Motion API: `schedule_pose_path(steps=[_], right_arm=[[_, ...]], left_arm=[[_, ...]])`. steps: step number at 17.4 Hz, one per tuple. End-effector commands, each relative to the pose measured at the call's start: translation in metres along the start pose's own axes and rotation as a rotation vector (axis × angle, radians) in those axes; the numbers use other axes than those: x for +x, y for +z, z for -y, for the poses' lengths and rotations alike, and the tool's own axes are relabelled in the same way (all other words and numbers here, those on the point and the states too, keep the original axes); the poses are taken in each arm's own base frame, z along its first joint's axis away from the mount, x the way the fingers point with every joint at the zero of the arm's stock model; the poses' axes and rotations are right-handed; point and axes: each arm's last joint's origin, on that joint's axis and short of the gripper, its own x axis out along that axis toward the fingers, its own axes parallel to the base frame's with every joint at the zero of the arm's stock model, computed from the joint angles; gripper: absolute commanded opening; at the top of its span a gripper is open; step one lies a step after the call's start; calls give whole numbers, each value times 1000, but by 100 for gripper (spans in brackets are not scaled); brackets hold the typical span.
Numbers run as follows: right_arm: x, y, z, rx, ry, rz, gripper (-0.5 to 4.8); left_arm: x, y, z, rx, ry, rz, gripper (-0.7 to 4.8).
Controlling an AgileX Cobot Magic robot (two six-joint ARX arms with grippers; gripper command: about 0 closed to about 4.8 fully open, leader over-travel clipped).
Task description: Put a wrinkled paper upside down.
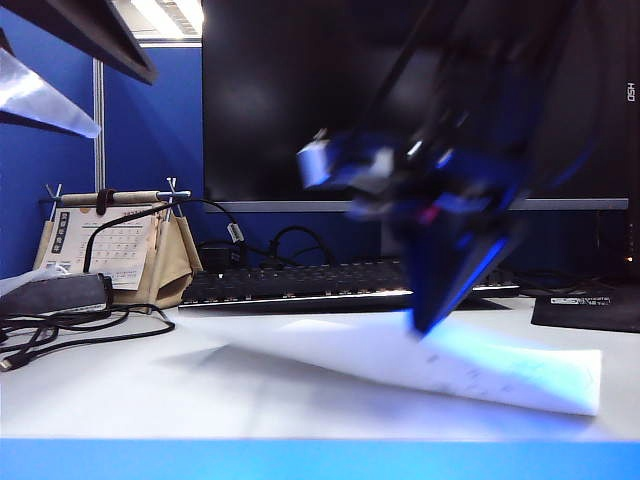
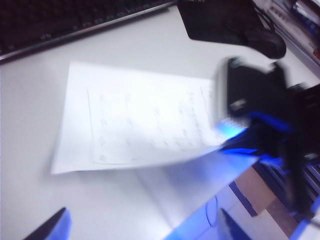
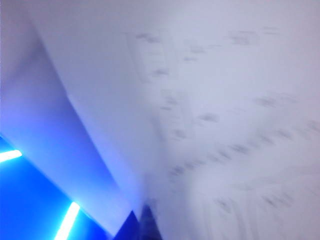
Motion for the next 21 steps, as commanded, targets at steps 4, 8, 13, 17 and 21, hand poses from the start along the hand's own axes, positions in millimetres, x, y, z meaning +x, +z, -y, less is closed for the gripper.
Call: schedule_pose_path(steps=[4, 8, 13, 17, 21], right_arm=[[20, 30, -2, 73, 149, 212, -8], [37, 37, -5, 83, 221, 186, -5], [39, 37, 2, 101, 225, 184, 235], [12, 40, 13, 120, 216, 291, 257], [-49, 28, 47, 198, 130, 515, 252]], left_arm=[[-2, -1, 1, -23, -31, -13, 382], [-2, -1, 2, -41, -51, -18, 382], [-2, -2, 4, -44, -121, -41, 382], [-2, -1, -1, -38, 28, -13, 402], [-20, 8, -1, -19, 209, 167, 404]])
